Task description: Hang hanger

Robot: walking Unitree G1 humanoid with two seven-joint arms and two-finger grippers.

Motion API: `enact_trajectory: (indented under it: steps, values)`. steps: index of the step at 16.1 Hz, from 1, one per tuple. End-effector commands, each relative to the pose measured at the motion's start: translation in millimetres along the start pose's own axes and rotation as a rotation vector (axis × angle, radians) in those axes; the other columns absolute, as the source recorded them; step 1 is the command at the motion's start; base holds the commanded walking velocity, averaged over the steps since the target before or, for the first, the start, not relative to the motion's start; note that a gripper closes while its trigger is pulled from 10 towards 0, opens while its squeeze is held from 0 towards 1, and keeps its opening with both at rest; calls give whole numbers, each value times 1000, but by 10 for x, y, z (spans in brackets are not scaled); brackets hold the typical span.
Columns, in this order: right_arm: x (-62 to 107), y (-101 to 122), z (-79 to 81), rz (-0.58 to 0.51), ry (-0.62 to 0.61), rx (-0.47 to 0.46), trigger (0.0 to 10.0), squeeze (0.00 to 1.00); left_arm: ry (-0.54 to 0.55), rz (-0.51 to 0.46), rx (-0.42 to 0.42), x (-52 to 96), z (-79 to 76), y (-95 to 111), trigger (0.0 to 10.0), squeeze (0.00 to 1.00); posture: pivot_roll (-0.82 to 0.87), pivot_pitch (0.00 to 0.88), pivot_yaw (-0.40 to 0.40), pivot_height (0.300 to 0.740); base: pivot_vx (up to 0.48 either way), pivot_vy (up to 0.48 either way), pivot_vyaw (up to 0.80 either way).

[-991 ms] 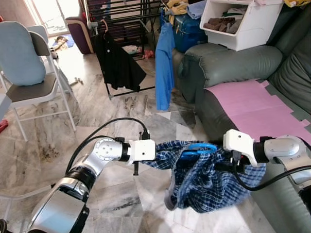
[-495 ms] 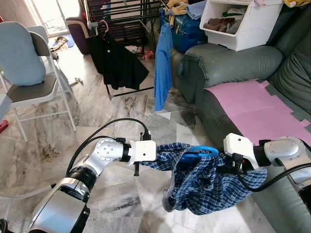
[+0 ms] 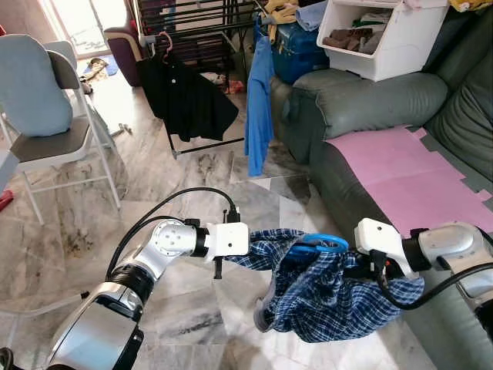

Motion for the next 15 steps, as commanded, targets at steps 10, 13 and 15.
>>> enact_trajectory:
  steps: [10, 13, 15]
  values:
    - [-26, -69, 104, 21, 21, -33, 0, 0, 94, -67, -17, 19, 127, 121, 0, 0, -179, 0, 58, 740, 0, 0, 0]
    - [-20, -68, 20, 15, -89, -37, 0, 0, 184, -60, -6, 49, 185, 83, 10000, 192, -178, 0, 57, 740, 0, 0, 0]
    - [-17, -85, -58, 29, -196, -46, 0, 0, 224, -82, 13, 84, 198, 68, 10000, 1000, -179, 0, 56, 740, 0, 0, 0]
Point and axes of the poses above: a point about 5 cm out from each wrist's last joint towards the gripper, its own x axis pointing back from the gripper into the wrist, its own y axis along the axis of the wrist's last joint, z = x × y, the point moved 2 cm from there along -x, pointing out of the wrist towards the gripper, and after that the axes turned 14 degrees about x, right-handed, at the moved point
